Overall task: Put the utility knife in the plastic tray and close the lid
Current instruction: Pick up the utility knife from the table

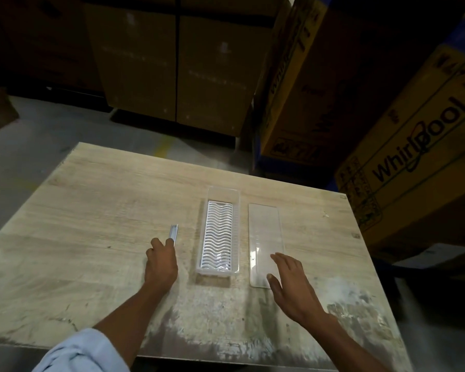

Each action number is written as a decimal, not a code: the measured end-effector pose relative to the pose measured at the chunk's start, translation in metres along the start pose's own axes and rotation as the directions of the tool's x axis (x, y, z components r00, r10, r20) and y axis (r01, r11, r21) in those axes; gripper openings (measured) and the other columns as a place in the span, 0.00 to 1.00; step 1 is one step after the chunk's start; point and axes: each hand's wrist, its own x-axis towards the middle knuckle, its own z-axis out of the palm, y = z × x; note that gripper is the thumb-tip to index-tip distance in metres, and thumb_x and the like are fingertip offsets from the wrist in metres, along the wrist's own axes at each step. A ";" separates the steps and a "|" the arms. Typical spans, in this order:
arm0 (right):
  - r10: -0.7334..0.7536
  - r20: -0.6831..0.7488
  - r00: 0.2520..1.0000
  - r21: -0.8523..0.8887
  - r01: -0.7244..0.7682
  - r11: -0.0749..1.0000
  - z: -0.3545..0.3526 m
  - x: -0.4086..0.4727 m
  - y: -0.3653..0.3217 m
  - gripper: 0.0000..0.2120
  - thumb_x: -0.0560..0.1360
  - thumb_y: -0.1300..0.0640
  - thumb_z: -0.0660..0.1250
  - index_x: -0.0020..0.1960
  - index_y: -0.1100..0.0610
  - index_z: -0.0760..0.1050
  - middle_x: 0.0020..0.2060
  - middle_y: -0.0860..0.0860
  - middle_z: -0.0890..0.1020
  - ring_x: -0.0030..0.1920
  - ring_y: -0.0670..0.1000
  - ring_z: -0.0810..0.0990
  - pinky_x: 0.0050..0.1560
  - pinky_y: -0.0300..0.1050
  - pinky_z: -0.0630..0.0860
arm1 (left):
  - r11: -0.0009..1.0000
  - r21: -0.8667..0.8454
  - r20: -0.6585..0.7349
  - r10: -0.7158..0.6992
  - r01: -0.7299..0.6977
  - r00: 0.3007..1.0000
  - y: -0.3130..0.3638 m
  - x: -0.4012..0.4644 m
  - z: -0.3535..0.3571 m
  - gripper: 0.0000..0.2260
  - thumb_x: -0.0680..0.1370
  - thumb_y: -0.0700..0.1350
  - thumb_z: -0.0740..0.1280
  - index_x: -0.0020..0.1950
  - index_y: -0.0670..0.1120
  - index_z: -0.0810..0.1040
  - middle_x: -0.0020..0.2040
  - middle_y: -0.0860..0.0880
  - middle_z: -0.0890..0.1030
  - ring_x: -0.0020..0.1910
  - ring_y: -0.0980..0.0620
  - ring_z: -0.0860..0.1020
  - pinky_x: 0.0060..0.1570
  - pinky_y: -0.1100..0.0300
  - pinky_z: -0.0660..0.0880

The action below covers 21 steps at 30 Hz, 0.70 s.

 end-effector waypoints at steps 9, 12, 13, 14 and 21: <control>-0.003 0.056 0.998 0.024 0.002 1.000 0.002 0.002 0.000 0.26 0.83 0.50 0.59 0.78 0.55 0.59 0.75 0.51 0.68 0.75 0.54 0.64 0.70 0.49 0.69 | 0.997 -0.018 0.059 -0.076 0.077 0.995 0.001 -0.011 0.002 0.12 0.78 0.35 0.61 0.61 0.42 0.69 0.57 0.37 0.72 0.54 0.34 0.77 0.53 0.44 0.76; -0.007 0.075 0.997 0.028 0.005 1.000 0.003 0.002 -0.002 0.26 0.83 0.49 0.59 0.79 0.55 0.58 0.76 0.51 0.67 0.76 0.54 0.63 0.71 0.49 0.68 | 0.997 -0.037 0.072 -0.063 0.066 0.995 -0.001 -0.012 0.004 0.12 0.76 0.35 0.61 0.60 0.42 0.69 0.55 0.36 0.76 0.53 0.34 0.78 0.52 0.43 0.77; -0.009 0.072 0.997 0.033 0.006 0.999 0.003 0.003 -0.002 0.26 0.83 0.49 0.59 0.79 0.55 0.59 0.76 0.51 0.67 0.76 0.54 0.63 0.71 0.49 0.68 | 0.996 -0.058 0.073 -0.061 0.066 0.995 -0.001 -0.013 0.004 0.13 0.75 0.34 0.62 0.58 0.41 0.68 0.54 0.36 0.77 0.52 0.34 0.78 0.51 0.43 0.78; -0.010 0.065 0.998 0.036 0.008 0.999 0.002 0.003 -0.003 0.26 0.83 0.49 0.59 0.79 0.55 0.59 0.76 0.51 0.67 0.75 0.54 0.64 0.71 0.50 0.68 | 0.994 -0.082 0.079 -0.065 0.071 0.995 -0.002 -0.013 0.004 0.13 0.74 0.34 0.63 0.57 0.41 0.67 0.52 0.36 0.79 0.50 0.34 0.79 0.49 0.43 0.79; -0.028 -0.002 1.000 0.037 0.028 0.999 -0.008 0.007 -0.003 0.25 0.83 0.50 0.60 0.78 0.55 0.60 0.76 0.51 0.68 0.75 0.54 0.64 0.70 0.49 0.68 | 0.920 -0.344 0.145 -0.146 0.188 0.979 0.003 -0.021 -0.021 0.07 0.71 0.37 0.72 0.48 0.40 0.83 0.45 0.39 0.85 0.47 0.38 0.83 0.47 0.50 0.81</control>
